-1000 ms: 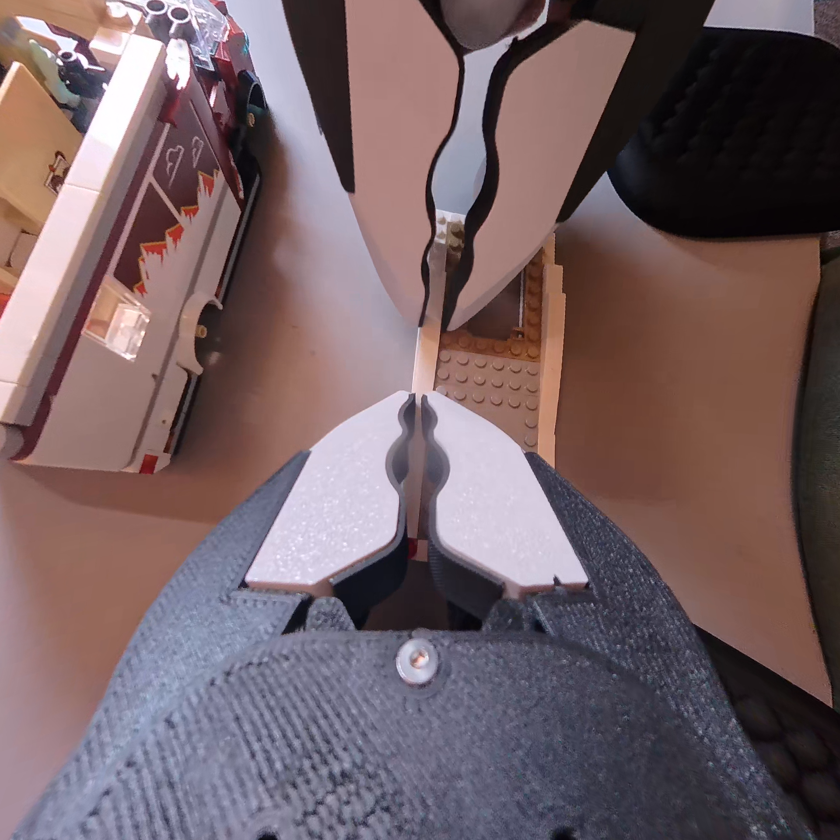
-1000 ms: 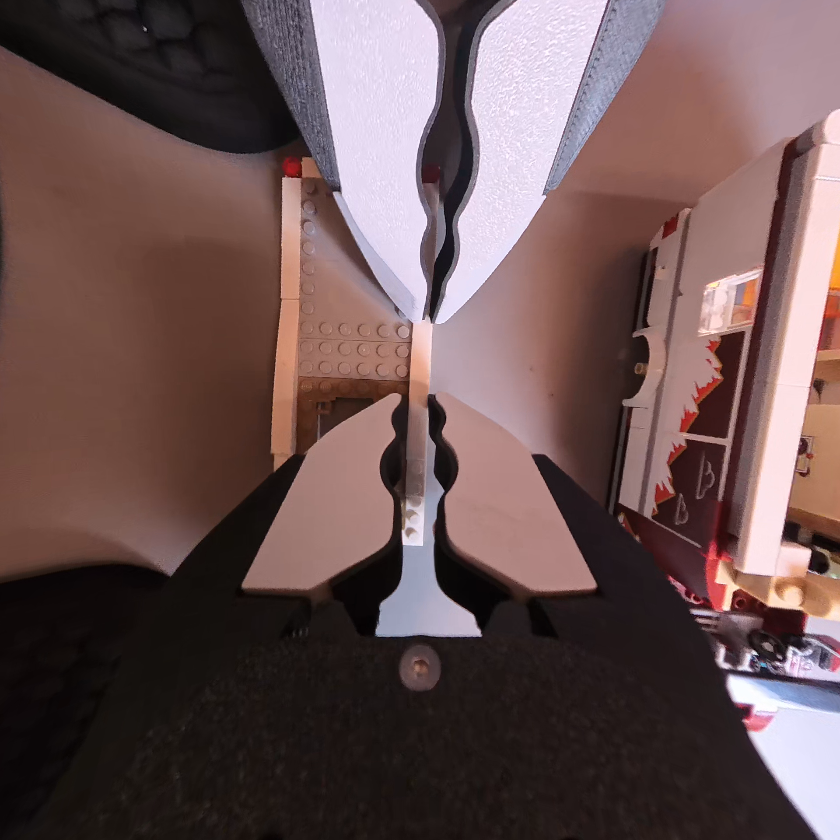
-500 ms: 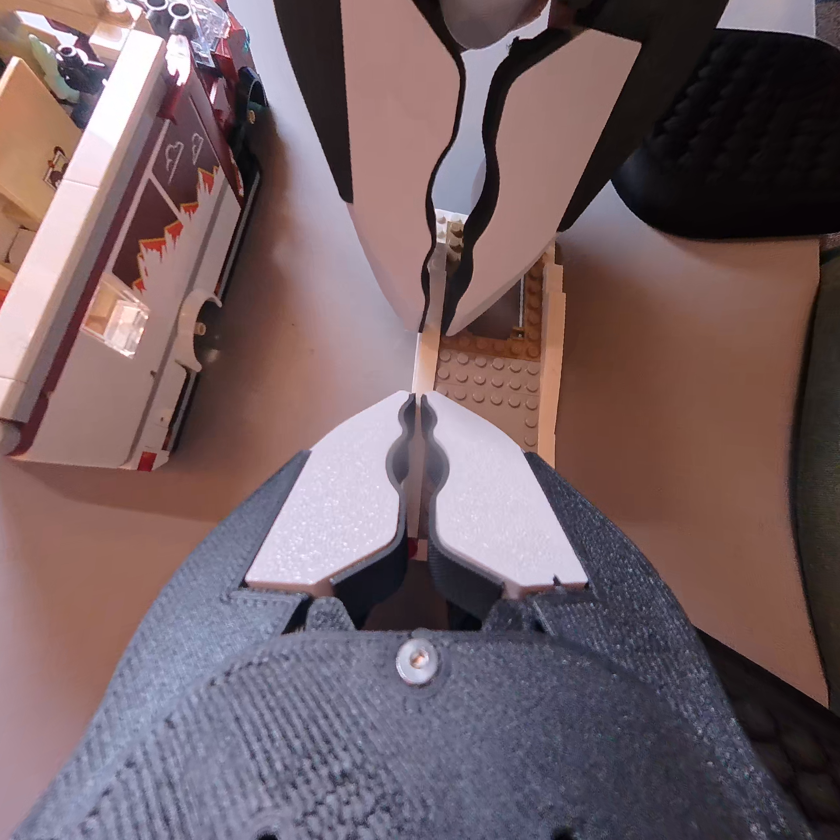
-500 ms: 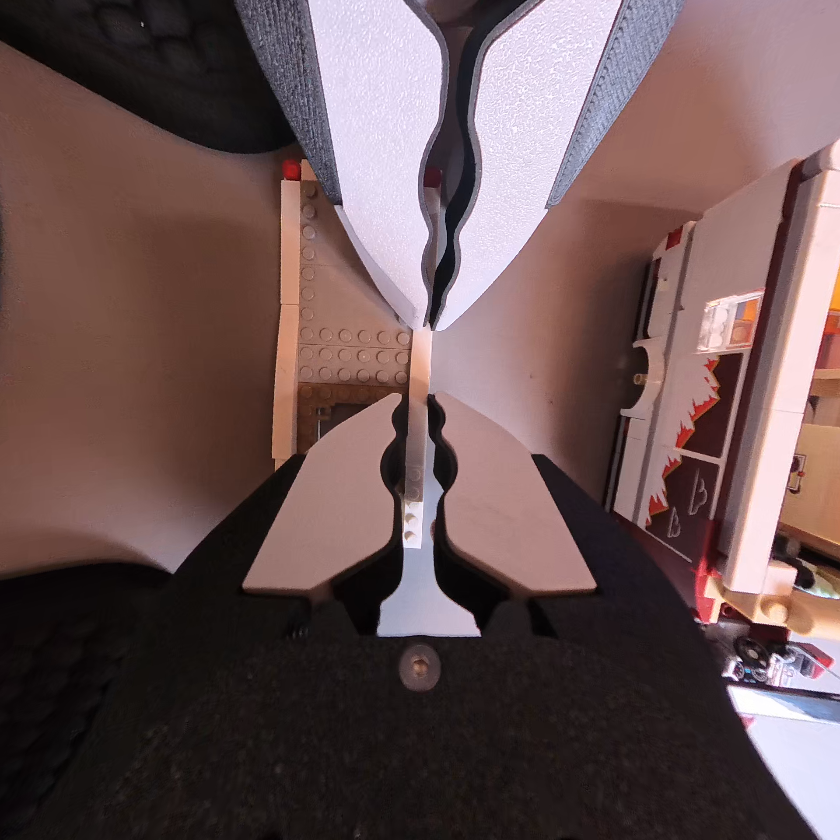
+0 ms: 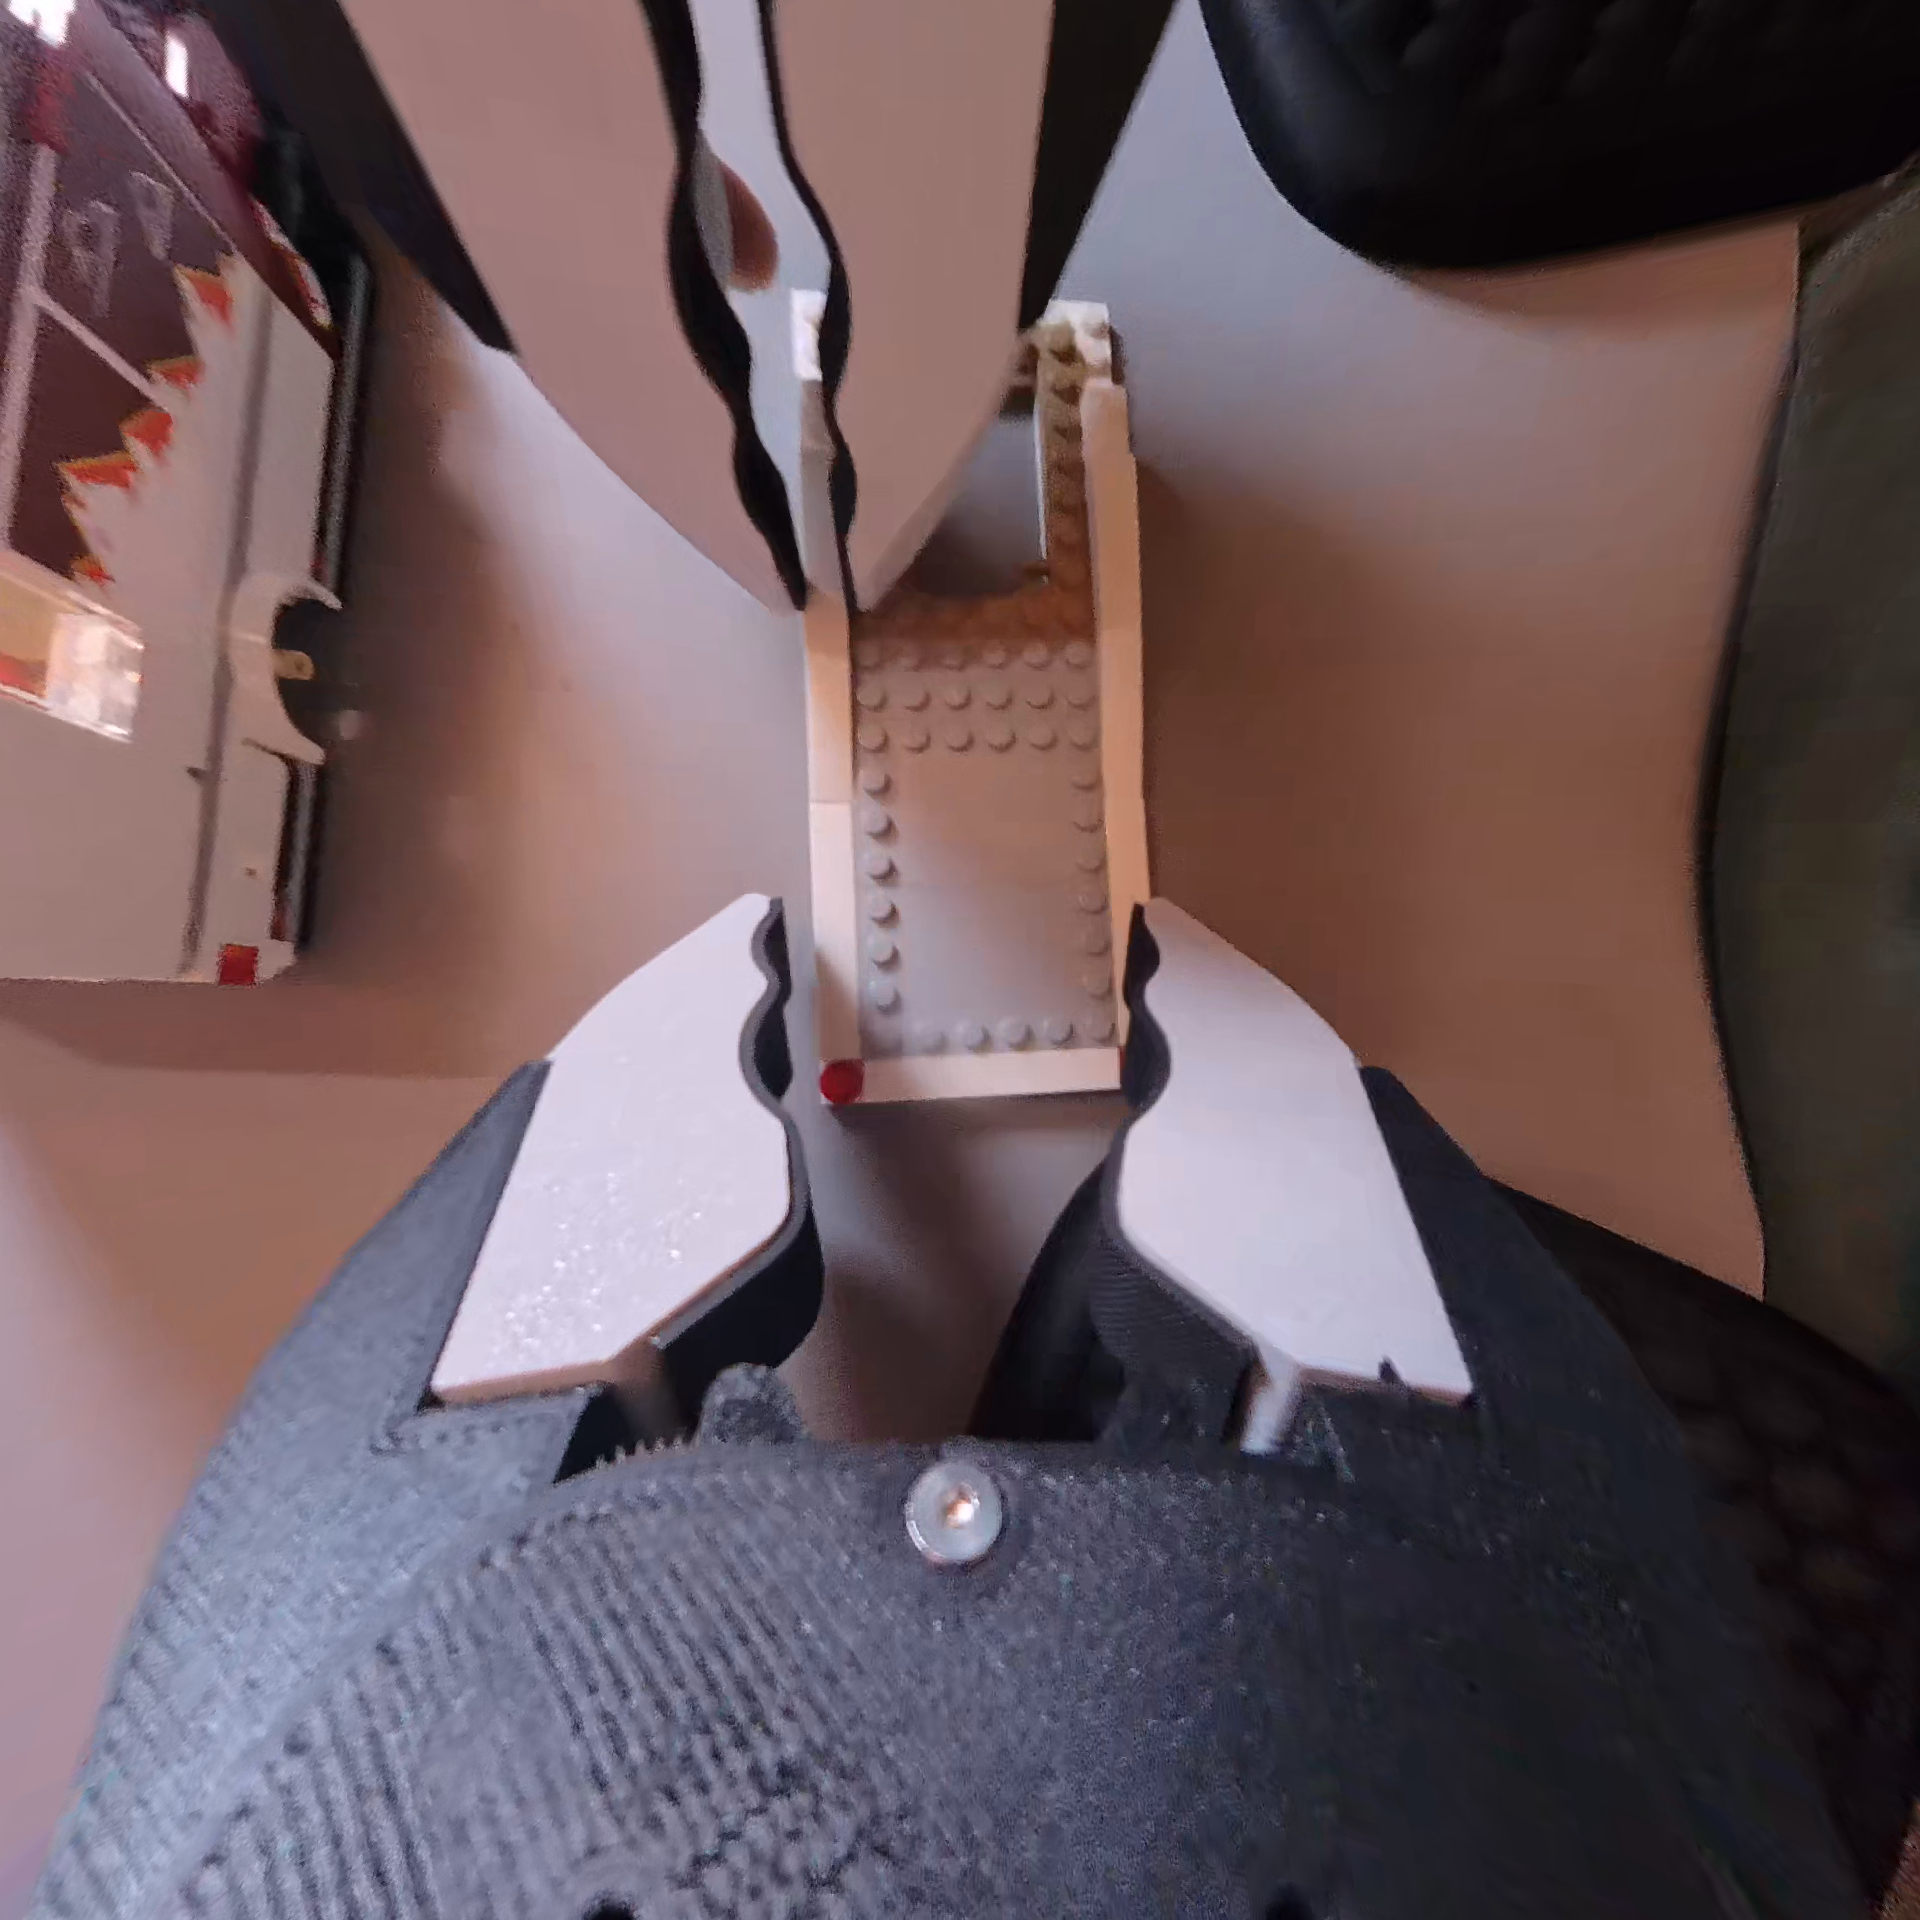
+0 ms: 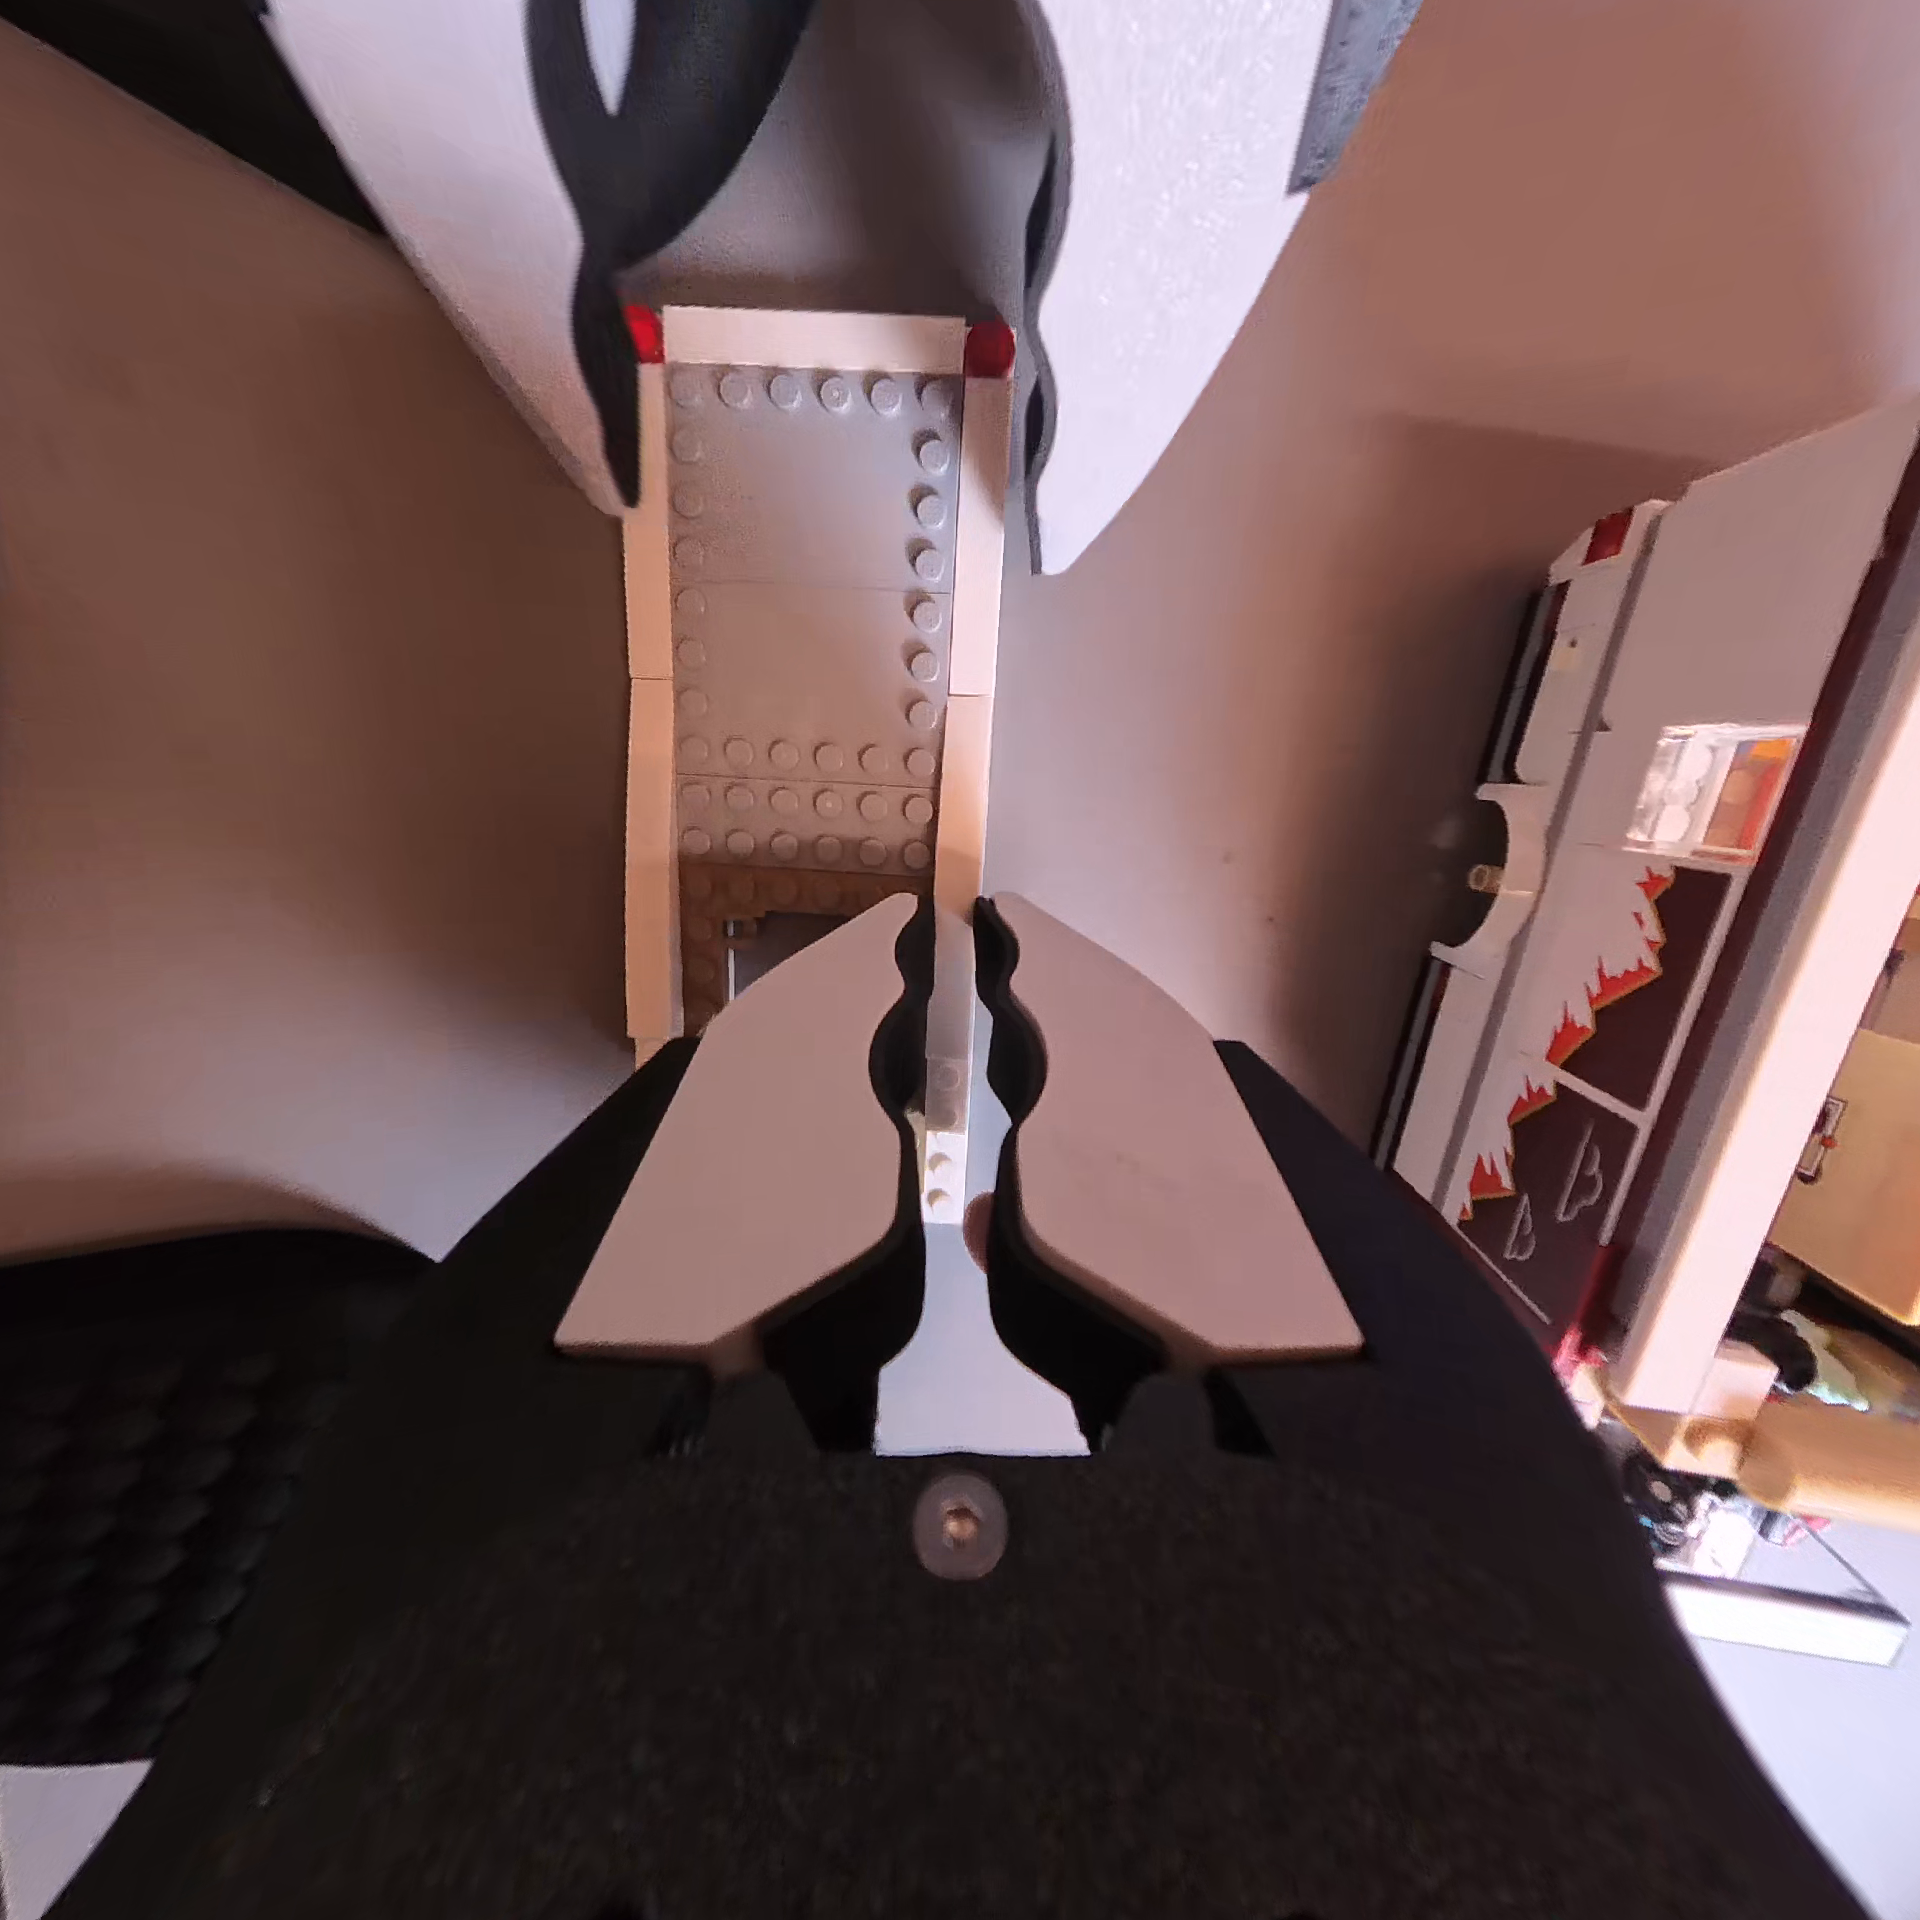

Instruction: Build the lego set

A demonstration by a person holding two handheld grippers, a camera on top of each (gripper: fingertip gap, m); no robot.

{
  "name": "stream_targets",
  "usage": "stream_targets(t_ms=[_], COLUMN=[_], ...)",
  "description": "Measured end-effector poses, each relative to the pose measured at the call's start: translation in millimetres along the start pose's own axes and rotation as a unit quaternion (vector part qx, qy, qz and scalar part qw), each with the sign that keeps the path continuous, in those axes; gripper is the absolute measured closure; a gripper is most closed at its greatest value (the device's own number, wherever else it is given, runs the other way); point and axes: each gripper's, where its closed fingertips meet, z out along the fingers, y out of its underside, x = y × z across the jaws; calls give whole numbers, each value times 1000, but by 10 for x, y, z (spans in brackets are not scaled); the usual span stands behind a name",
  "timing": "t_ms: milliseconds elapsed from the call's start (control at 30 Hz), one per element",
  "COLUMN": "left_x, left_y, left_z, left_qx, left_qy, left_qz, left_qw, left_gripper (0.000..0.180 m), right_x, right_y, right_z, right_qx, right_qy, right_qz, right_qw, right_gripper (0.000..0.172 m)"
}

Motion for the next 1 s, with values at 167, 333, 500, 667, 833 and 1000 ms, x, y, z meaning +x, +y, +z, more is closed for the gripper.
stream_targets(t_ms=[167,333,500,667,833,1000], left_x=[90,89,94,101,104,102], left_y=[120,144,146,146,144,131], left_z=[12,17,11,14,14,19], left_qx=[-5,-7,-2,2,4,10], left_qy=[-3,-6,-1,2,4,8], left_qz=[4,6,8,9,7,3], left_qw=[1000,1000,1000,1000,1000,1000], left_gripper=[110,114,114,114,114,114], right_x=[4,-5,-19,-28,-32,-22], right_y=[8,6,3,0,-11,-51], right_z=[7,20,33,42,38,-68], right_qx=[-23,-37,-56,-74,-48,25], right_qy=[-11,-53,-97,-126,-113,-69], right_qz=[13,36,43,45,57,37], right_qw=[1000,997,993,988,991,997], right_gripper=[165,165,165,164,164,157])
